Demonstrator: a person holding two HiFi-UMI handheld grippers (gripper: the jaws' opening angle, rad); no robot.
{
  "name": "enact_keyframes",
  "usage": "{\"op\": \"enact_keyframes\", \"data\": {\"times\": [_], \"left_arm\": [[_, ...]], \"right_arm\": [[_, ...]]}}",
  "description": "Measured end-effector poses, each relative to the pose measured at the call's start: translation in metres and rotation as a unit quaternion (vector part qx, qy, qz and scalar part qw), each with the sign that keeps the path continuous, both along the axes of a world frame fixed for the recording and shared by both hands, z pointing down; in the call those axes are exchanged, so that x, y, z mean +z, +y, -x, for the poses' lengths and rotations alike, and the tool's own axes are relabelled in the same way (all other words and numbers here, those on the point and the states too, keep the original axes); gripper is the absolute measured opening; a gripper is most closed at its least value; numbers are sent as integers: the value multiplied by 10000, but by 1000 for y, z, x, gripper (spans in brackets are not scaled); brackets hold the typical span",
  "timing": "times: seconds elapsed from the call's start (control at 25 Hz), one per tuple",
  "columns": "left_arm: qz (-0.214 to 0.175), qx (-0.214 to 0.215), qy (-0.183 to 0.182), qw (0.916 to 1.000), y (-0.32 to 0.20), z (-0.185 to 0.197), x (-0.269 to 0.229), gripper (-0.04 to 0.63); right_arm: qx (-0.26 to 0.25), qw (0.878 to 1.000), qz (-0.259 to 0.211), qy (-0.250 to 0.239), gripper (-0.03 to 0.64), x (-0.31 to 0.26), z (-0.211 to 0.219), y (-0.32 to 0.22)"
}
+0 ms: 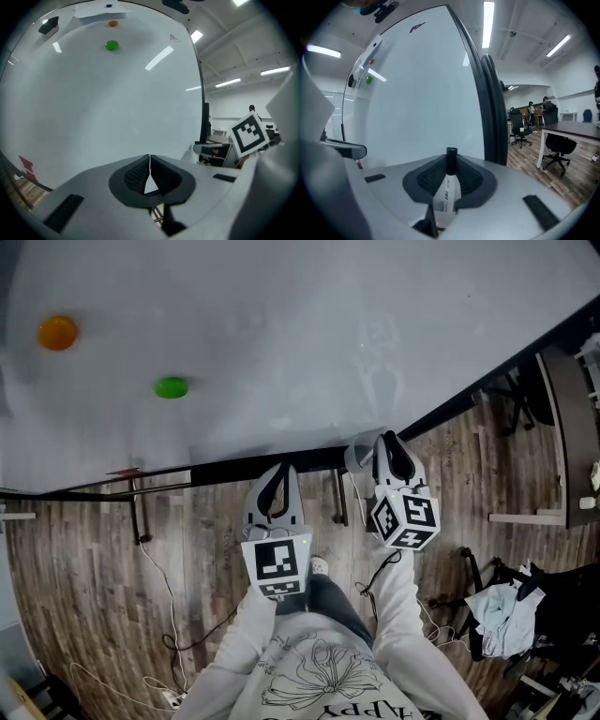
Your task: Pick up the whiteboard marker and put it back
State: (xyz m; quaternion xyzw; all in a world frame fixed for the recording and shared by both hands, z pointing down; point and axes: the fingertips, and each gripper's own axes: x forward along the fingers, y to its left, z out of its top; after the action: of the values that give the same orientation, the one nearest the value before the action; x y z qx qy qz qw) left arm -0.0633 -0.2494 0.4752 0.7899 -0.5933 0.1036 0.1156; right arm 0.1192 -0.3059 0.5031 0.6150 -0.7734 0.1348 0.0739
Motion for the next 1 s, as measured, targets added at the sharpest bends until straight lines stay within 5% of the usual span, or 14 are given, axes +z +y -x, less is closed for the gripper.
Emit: {"op": "enact_keyframes", "data": {"times": [1.0], "left_arm": [[-1192, -220, 279, 9922, 28, -9, -121, 8]], "right_arm": [[14, 9808, -1948, -99, 61, -205, -13, 61]]}}
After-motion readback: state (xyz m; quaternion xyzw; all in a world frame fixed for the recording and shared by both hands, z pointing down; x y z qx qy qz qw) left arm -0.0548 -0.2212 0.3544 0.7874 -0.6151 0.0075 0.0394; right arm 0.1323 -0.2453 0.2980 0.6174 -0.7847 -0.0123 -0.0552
